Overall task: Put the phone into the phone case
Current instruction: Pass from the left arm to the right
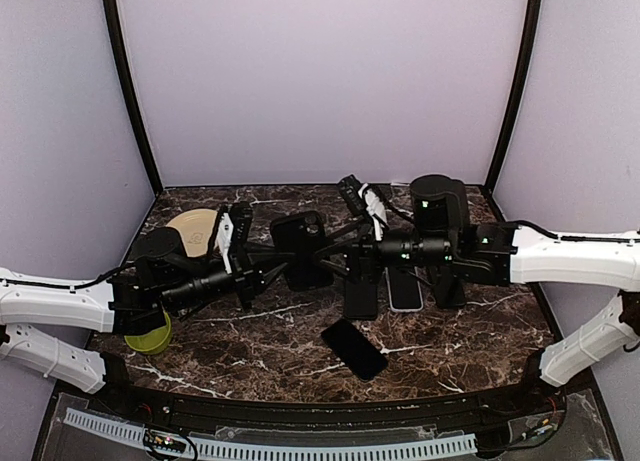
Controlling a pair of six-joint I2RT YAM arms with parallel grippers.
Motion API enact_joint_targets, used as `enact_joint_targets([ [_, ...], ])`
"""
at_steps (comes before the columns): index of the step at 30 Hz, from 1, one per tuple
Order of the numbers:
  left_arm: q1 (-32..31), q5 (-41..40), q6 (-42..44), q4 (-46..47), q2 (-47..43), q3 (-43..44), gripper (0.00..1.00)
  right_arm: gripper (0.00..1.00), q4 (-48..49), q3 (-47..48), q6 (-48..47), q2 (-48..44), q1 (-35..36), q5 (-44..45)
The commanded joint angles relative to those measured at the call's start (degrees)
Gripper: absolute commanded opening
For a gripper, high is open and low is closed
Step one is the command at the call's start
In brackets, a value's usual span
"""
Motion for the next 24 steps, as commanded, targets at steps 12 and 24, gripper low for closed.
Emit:
enact_joint_targets([
  [12,0.19,7.34,-1.94,3.29,-0.8,0.04,0.07,0.0,-0.06,2.84,3.37,1.31,-1.28,-6.07],
  [24,0.26,-25.43,4.81,-2.27,-3.87,0.97,0.72,0.0,-12.22,6.97,7.89,7.78,-1.35,-9.99],
])
